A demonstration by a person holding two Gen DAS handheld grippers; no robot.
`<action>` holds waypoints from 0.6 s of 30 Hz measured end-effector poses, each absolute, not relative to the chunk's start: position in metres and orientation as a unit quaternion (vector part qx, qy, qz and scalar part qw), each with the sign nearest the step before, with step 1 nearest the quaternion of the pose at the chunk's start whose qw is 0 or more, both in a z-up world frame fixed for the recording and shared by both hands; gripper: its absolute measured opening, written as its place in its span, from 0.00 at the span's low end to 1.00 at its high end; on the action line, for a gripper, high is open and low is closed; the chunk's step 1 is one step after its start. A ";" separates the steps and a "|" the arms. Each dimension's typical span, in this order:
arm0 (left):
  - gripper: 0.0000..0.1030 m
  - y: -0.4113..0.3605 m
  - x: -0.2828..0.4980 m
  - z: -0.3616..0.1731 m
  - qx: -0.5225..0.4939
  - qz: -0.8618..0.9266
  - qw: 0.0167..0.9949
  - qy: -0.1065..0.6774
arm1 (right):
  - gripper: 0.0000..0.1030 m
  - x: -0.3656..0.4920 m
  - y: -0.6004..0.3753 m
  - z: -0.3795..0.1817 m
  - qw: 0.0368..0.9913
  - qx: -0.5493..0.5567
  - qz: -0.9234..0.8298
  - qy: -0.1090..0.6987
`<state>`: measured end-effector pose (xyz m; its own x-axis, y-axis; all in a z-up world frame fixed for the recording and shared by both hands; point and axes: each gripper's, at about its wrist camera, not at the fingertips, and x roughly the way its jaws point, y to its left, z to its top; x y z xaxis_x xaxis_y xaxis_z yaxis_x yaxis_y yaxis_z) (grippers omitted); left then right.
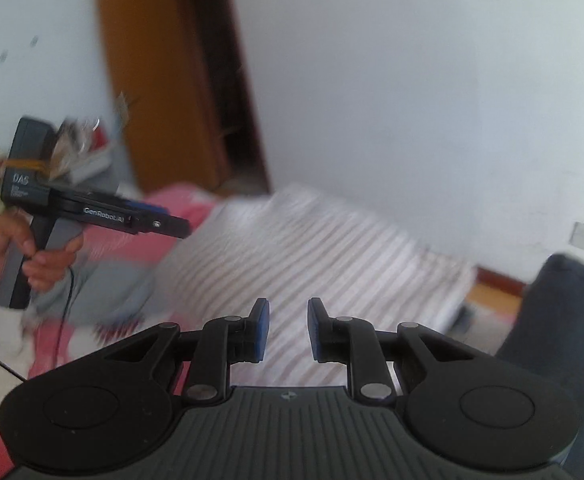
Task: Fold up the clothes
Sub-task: 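Lower the cardigan onto the beige folded stack and open both grippers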
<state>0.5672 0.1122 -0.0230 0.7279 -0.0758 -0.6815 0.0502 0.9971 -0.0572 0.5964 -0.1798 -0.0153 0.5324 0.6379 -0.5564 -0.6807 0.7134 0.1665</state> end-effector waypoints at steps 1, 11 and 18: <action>0.71 0.116 0.567 -0.032 -0.039 -0.031 0.927 0.372 | 0.22 0.590 -0.174 -0.023 0.870 -0.047 0.374 0.317; 0.73 0.169 0.522 -0.016 -0.193 -0.035 0.903 0.382 | 0.22 0.547 -0.153 -0.030 0.873 0.006 0.222 0.435; 0.95 0.185 0.457 0.015 -0.146 -0.102 0.912 0.369 | 0.23 0.483 -0.129 0.015 0.847 0.068 0.132 0.511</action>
<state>0.4574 0.1851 0.0154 0.7063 -0.2938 -0.6440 0.0779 0.9365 -0.3418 0.4825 -0.1294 0.0150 0.4436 0.2934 -0.8469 -0.1539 0.9558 0.2505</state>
